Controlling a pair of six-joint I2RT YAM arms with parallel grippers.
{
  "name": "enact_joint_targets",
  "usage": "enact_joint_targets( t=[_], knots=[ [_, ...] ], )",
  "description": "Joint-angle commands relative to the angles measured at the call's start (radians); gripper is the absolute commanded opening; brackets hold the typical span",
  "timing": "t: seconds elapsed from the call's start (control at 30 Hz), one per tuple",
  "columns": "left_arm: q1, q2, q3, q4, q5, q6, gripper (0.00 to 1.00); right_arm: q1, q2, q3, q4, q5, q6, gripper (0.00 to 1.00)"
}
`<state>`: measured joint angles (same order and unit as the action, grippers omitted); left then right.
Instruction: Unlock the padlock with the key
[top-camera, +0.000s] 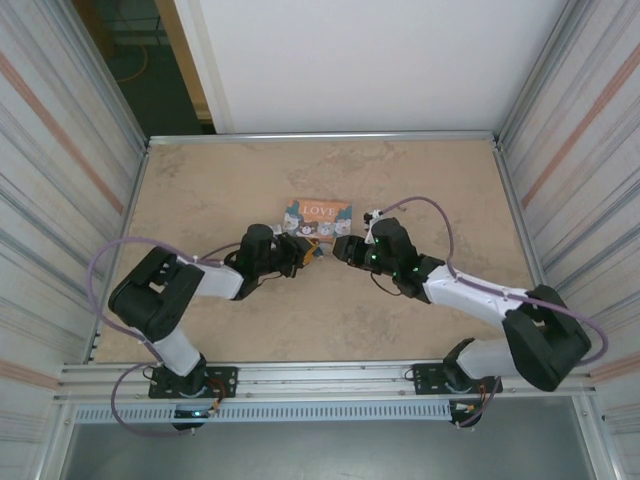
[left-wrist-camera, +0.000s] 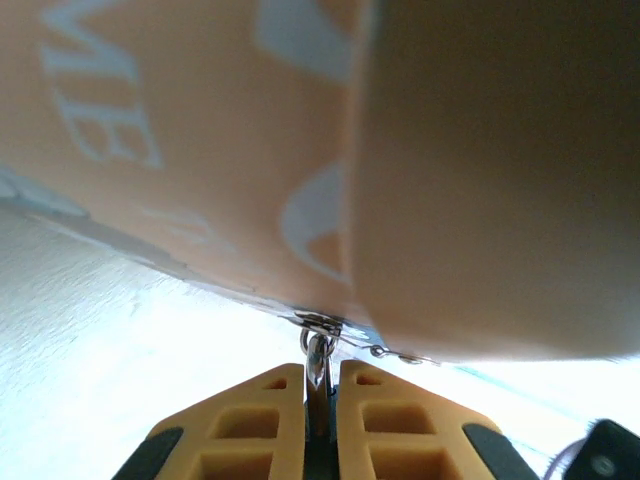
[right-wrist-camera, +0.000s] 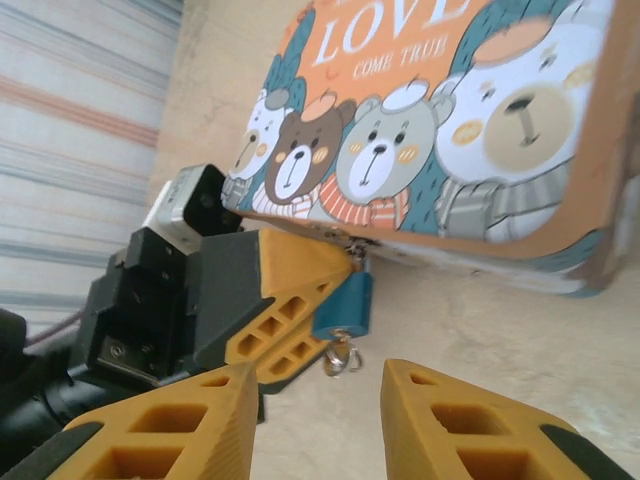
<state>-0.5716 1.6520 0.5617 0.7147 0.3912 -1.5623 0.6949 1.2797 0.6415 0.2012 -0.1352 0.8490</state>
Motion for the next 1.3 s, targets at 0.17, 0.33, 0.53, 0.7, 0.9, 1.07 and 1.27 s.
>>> enact_joint_targets(
  t=[0.17,0.33,0.53,0.7,0.9,1.07,1.27],
  knots=[
    [-0.005,-0.139,0.058,-0.213,0.017,0.039,0.0,0.064,-0.185,0.035,-0.174,0.155,-0.443,0.44],
    [-0.005,-0.177,0.064,-0.266,0.029,0.024,0.0,0.15,-0.223,0.061,-0.235,0.207,-0.685,0.47],
    [-0.005,-0.232,0.097,-0.374,0.026,0.042,0.0,0.303,-0.251,0.053,-0.245,0.395,-1.045,0.47],
    [-0.005,-0.254,0.124,-0.422,0.034,0.057,0.0,0.35,-0.244,0.063,-0.261,0.462,-1.223,0.47],
    [-0.005,-0.268,0.128,-0.443,0.033,0.058,0.0,0.394,-0.174,0.106,-0.328,0.568,-1.411,0.46],
    [-0.005,-0.27,0.124,-0.442,0.035,0.054,0.0,0.407,-0.125,0.123,-0.311,0.586,-1.502,0.46],
    [-0.005,-0.27,0.119,-0.434,0.037,0.052,0.0,0.407,-0.06,0.146,-0.288,0.571,-1.561,0.46]
  ],
)
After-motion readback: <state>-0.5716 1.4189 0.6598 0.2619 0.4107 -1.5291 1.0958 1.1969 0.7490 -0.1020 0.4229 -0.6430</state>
